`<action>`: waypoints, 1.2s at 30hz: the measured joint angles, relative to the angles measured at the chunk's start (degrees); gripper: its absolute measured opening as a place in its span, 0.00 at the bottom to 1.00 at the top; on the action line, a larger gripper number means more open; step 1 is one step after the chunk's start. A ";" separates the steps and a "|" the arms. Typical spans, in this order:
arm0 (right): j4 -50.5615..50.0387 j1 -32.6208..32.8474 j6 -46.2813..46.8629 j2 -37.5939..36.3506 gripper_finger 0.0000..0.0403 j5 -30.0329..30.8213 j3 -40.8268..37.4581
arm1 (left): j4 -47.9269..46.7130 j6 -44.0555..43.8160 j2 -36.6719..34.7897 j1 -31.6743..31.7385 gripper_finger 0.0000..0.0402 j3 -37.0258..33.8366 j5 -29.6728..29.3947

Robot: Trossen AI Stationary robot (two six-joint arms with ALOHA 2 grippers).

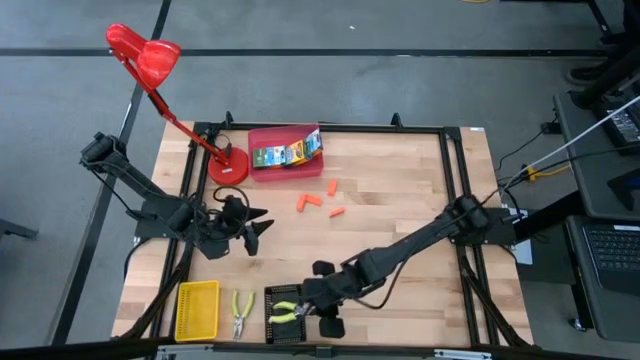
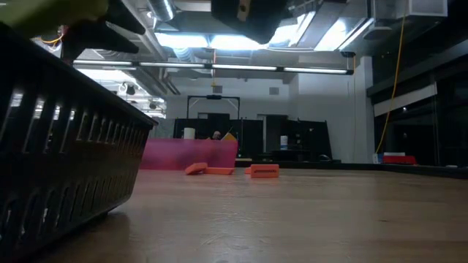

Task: Pick & Place School Supplies
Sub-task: Put the green hole puncher into the black bin

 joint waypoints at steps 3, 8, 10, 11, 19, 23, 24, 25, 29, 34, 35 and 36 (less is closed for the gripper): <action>-5.03 0.02 -2.15 2.34 0.19 2.32 3.85 | -0.74 1.52 -1.41 -0.53 0.46 -0.04 -0.06; -6.68 -0.05 -3.92 2.98 0.19 6.24 4.98 | -1.42 1.67 -2.28 -0.50 0.46 -0.02 0.19; -8.26 -0.20 -4.07 3.00 0.19 6.46 5.02 | -1.44 1.67 -2.28 -0.50 0.46 -0.02 0.28; -8.80 -0.22 -4.19 3.00 0.19 6.24 5.02 | -1.42 1.67 -2.28 -0.50 0.46 -0.02 0.28; -9.65 -0.22 -5.99 2.99 0.19 5.22 5.02 | -1.44 1.67 -2.28 -0.50 0.46 -0.02 0.33; -9.25 -0.35 -8.24 3.00 0.19 5.22 5.02 | -1.64 1.65 -2.28 -0.50 0.46 -0.02 0.24; -9.10 -0.43 -8.63 2.99 0.19 5.19 5.02 | -1.70 1.64 -2.28 -0.50 0.46 -0.02 0.24; -9.13 -0.51 -9.30 2.99 0.19 4.84 5.02 | -1.83 1.40 -2.28 -0.50 0.46 -0.02 0.23; -9.14 -0.95 -11.21 2.97 0.19 4.15 5.02 | -3.18 -0.26 -2.26 -0.50 0.46 -0.02 0.02; -7.70 -1.69 -12.23 3.17 0.19 4.01 5.02 | -3.19 -0.43 -2.26 -0.70 0.46 -0.02 -0.02; -6.72 -1.84 -12.44 3.55 0.19 3.44 5.02 | -3.19 -0.43 -2.26 -0.70 0.46 -0.02 -0.02; -6.25 -1.96 -12.60 3.84 0.19 2.71 5.02 | -3.19 -0.45 -2.26 -0.70 0.46 -0.02 -0.02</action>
